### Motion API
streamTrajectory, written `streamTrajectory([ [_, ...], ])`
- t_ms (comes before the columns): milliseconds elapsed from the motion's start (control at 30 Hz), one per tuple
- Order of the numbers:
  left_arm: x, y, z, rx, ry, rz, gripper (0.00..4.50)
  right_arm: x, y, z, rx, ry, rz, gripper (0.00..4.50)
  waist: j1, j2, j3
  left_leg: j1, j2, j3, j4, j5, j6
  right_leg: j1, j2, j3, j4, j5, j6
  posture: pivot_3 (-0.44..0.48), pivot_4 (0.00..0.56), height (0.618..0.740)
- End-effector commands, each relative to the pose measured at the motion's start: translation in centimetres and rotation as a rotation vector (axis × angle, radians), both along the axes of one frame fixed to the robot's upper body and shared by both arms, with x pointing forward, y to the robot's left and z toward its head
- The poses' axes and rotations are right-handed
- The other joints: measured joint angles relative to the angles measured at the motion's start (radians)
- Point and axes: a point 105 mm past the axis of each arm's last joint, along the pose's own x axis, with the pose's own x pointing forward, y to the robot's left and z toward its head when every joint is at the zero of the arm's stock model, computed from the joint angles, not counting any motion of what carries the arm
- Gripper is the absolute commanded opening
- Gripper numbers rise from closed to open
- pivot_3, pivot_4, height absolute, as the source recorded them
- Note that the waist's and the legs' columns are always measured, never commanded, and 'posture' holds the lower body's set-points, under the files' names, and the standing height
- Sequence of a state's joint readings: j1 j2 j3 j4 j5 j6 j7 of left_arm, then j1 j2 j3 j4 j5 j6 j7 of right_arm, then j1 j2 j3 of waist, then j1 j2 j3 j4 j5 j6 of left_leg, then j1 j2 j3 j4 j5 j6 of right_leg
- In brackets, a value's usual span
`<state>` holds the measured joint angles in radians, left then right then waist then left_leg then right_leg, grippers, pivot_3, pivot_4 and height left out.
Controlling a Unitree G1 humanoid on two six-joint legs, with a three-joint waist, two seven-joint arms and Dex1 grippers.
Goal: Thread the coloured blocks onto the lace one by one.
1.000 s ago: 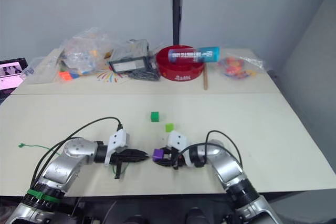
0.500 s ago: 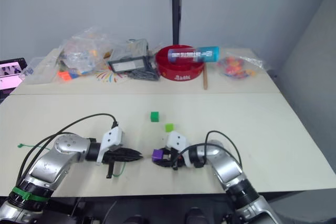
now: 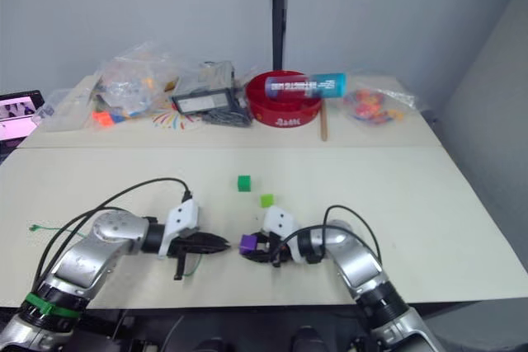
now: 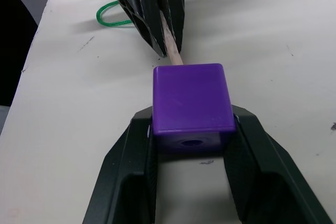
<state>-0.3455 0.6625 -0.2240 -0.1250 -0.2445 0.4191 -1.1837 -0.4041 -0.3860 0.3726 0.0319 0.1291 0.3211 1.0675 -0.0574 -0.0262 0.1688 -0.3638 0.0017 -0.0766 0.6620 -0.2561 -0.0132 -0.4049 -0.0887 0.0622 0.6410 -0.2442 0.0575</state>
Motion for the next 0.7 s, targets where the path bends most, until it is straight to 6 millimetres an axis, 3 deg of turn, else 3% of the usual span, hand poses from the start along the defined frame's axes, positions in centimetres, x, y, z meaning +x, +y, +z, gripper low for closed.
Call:
streamTrajectory([
  [33, -0.2, -2.8, 1.6, -0.063, -0.054, -0.089, 0.0, -0.9, 0.3, -2.0, -0.043, 0.075, 0.007, 1.19, 0.007, 0.0, 0.0, 0.0, 0.0, 0.0, 0.0, 0.0, 0.0, 0.0, 0.0, 0.0, 0.0, 0.0, 0.0, 0.0, 0.15, 0.731],
  [300, -0.2, -4.9, 1.4, -0.102, -0.025, -0.123, 0.0, -0.8, 0.5, -1.9, -0.035, 0.076, 0.004, 1.19, 0.019, 0.0, 0.0, 0.0, -0.001, 0.0, 0.0, 0.0, -0.001, 0.001, -0.001, 0.0, -0.001, 0.0, 0.0, 0.0, 0.15, 0.731],
  [700, -0.4, -5.1, 2.5, -0.118, -0.041, -0.145, 0.0, -1.1, 1.1, -1.9, -0.015, 0.083, 0.013, 1.19, 0.017, 0.0, 0.0, 0.0, -0.001, 0.0, 0.0, 0.0, -0.001, 0.001, -0.001, 0.0, -0.001, 0.0, 0.0, 0.0, 0.15, 0.731],
])
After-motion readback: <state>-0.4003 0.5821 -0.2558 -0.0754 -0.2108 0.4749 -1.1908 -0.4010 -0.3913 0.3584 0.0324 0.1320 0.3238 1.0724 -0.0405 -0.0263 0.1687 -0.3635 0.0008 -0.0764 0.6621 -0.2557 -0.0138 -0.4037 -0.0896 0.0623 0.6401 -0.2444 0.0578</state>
